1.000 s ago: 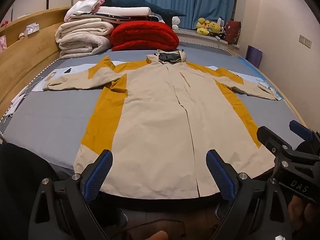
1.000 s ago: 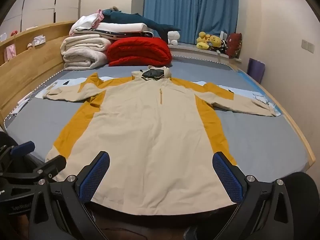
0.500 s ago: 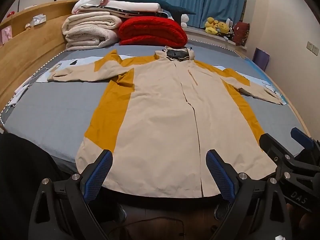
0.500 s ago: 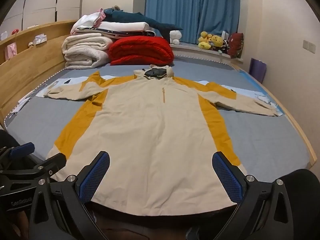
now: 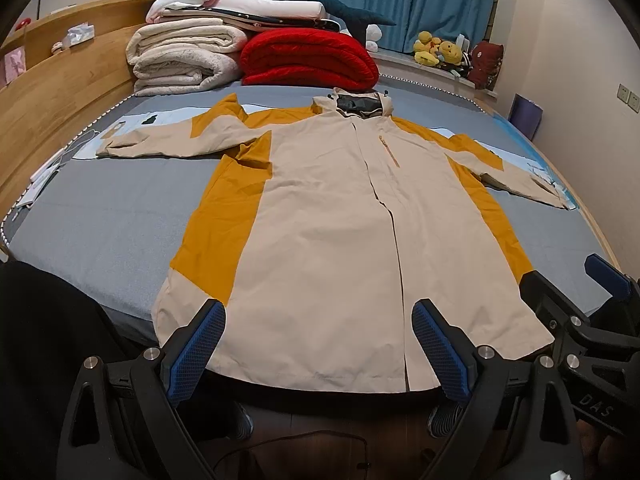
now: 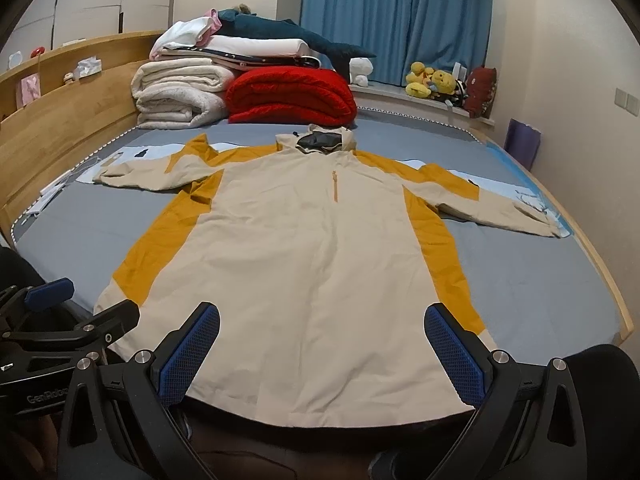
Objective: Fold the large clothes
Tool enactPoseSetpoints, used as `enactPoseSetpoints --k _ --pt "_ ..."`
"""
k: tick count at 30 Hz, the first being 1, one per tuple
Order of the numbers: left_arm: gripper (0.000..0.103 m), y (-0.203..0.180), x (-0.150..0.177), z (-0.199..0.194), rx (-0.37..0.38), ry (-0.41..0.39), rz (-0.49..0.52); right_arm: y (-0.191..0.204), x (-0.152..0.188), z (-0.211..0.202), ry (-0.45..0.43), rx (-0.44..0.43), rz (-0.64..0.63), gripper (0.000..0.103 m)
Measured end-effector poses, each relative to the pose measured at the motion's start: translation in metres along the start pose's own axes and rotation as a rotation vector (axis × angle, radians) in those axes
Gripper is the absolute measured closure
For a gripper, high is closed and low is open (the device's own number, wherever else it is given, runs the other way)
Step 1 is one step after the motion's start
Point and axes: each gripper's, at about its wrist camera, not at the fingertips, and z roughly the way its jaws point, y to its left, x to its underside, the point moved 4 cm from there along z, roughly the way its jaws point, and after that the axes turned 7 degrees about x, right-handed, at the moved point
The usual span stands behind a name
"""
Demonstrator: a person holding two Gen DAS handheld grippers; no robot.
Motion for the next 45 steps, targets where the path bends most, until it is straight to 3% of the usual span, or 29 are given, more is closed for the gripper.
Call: enactPoseSetpoints --k 23,45 --pt "0.010 -0.0008 0.0020 0.0008 0.000 0.000 -0.001 0.0023 0.0044 0.0056 0.012 -0.002 -0.015 0.009" --pt "0.010 -0.0010 0.0023 0.0010 0.000 0.003 0.000 0.0030 0.0034 0.0038 0.010 -0.001 -0.017 0.010"
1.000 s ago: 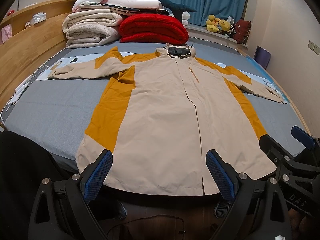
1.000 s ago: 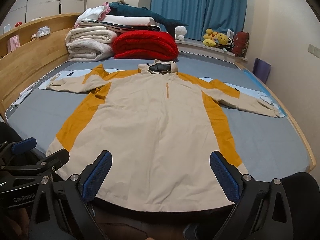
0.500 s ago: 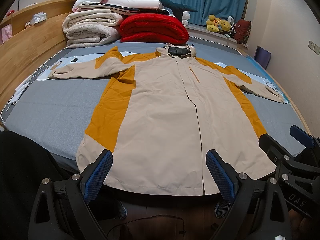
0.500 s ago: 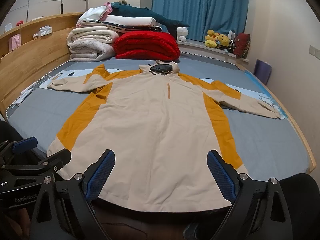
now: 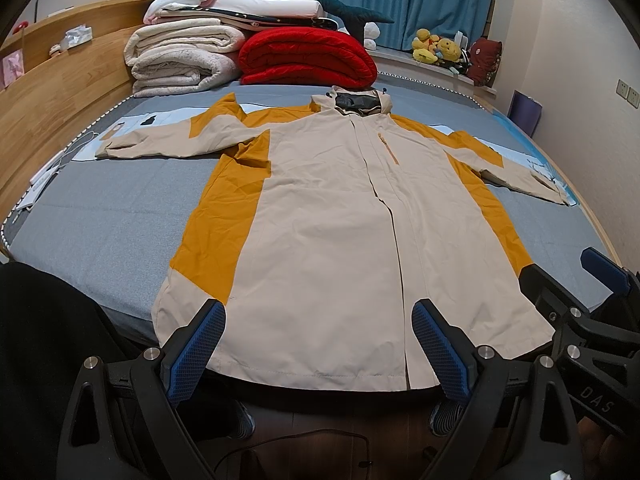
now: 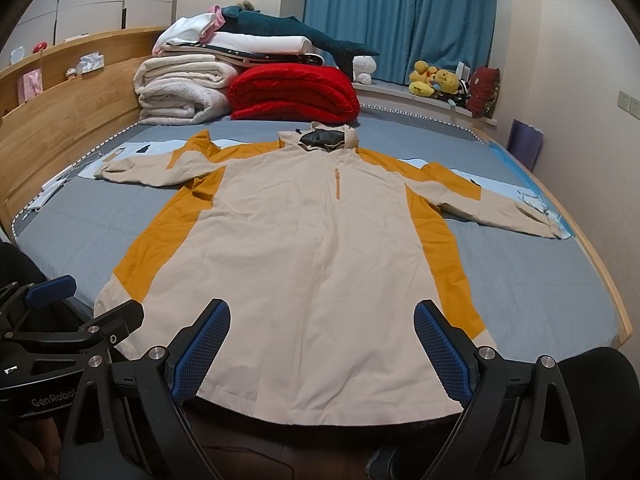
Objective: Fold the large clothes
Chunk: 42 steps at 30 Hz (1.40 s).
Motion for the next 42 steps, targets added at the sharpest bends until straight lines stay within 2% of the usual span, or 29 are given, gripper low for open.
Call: enactPoseSetpoints --k 5,14,19,24,27,30,32,35,42 --pt "0.010 -0.001 0.001 0.001 0.000 0.000 0.005 0.002 -0.001 -0.001 0.000 -0.003 -0.005 0.016" --pt "0.010 -0.008 0.006 0.004 -0.013 0.006 0.045 0.002 -0.002 -0.002 0.001 -0.003 -0.003 0.017" --pt "0.011 -0.009 -0.003 -0.007 -0.014 -0.015 0.077 0.002 -0.007 -0.005 -0.002 -0.004 0.012 0.018" --pt "0.020 -0.006 -0.022 -0.029 -0.014 -0.058 0.056 -0.005 -0.015 -0.006 -0.002 -0.004 0.044 0.020" --pt "0.030 -0.003 -0.032 -0.037 -0.023 -0.078 0.061 -0.010 -0.018 -0.005 0.004 -0.003 0.061 0.021" --pt "0.048 0.001 -0.039 -0.031 0.006 -0.072 0.059 -0.012 -0.024 -0.003 0.011 0.002 0.062 0.021" --pt "0.064 0.004 -0.046 -0.022 0.002 -0.066 0.087 -0.014 -0.031 0.002 0.018 0.000 0.061 0.021" --pt "0.080 0.015 -0.063 -0.006 0.004 -0.051 0.086 -0.019 -0.053 0.012 0.019 -0.016 0.073 0.021" --pt "0.081 0.063 -0.139 0.037 -0.022 -0.078 0.049 -0.033 -0.135 0.056 -0.033 -0.045 0.101 0.022"
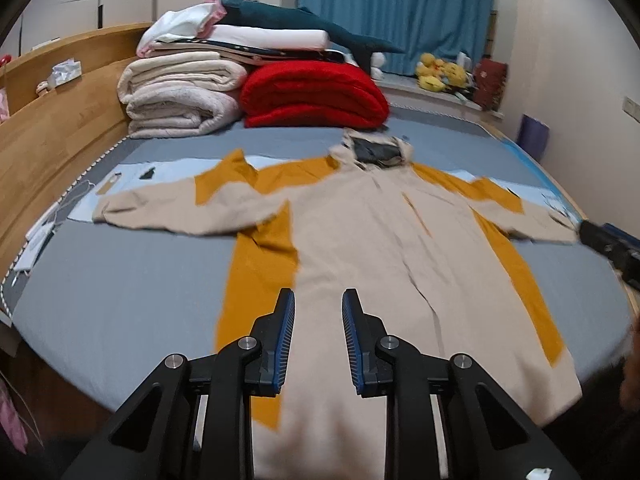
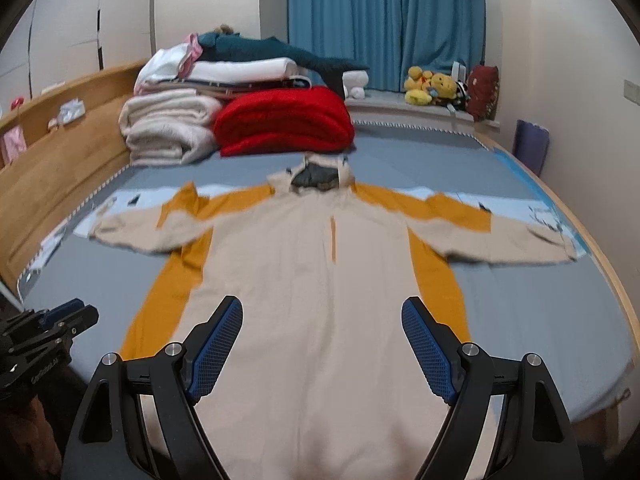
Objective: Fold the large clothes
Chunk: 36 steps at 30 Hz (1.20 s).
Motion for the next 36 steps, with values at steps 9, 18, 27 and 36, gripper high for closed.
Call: enactPoseSetpoints --k 9,18,27,36 --pt "0.081 0.104 -0.067 0.094 -0.062 0.020 -0.135 -0.003 -0.097 0.094 -0.053 -0.023 0.055 0.037" --pt "0.081 0.204 -0.089 0.169 -0.046 0.044 -0.257 0.009 -0.148 0.175 -0.133 -0.074 0.019 0.037" --pt "0.081 0.316 -0.083 0.207 -0.077 0.033 -0.392 0.021 -0.133 0.232 -0.011 -0.083 -0.017 0.037" --pt "0.077 0.437 -0.067 0.227 -0.169 0.002 -0.603 0.029 -0.118 0.272 0.072 -0.080 -0.020 0.069"
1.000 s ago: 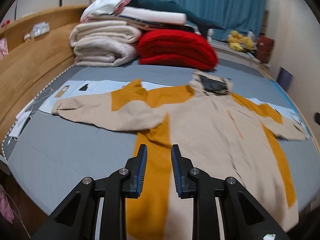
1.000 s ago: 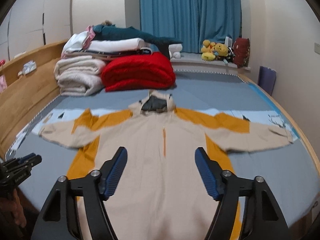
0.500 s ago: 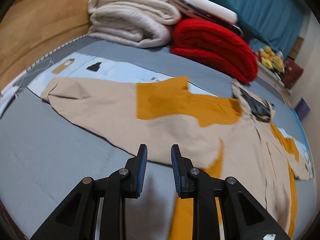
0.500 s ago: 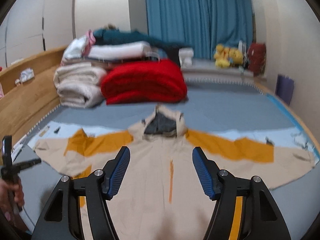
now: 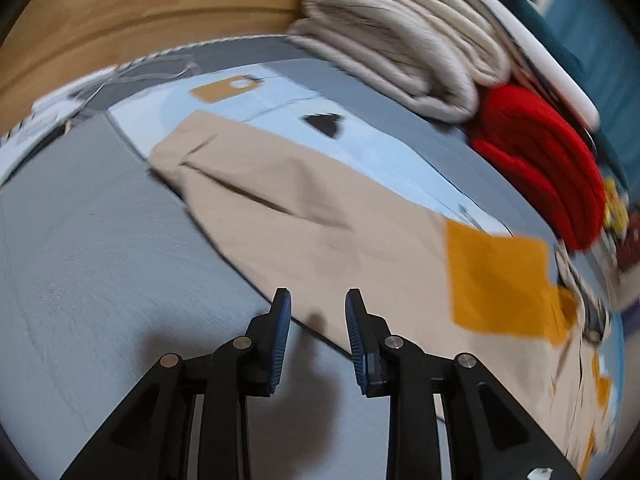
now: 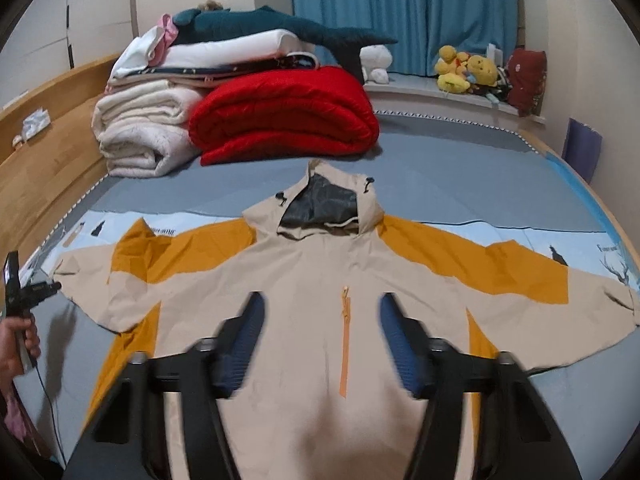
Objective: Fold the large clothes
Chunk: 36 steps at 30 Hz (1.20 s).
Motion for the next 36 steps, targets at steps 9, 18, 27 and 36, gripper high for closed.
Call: enactPoseSetpoints --k 9,18,27,36 --pt "0.067 0.062 -0.025 0.032 0.000 -0.012 -0.153 0.023 0.016 0.038 0.084 -0.033 -0.074 0.086" --pt "0.102 0.063 -0.037 0.041 -0.005 -0.018 -0.187 0.016 0.032 0.066 0.180 -0.022 -0.048 0.084" --pt "0.103 -0.088 -0.054 -0.105 0.030 -0.241 -0.020 0.013 0.029 0.055 0.231 -0.046 -0.057 0.084" --pt "0.103 -0.289 0.061 -0.143 0.303 -0.173 0.233 0.001 0.024 0.017 0.206 -0.107 -0.005 0.037"
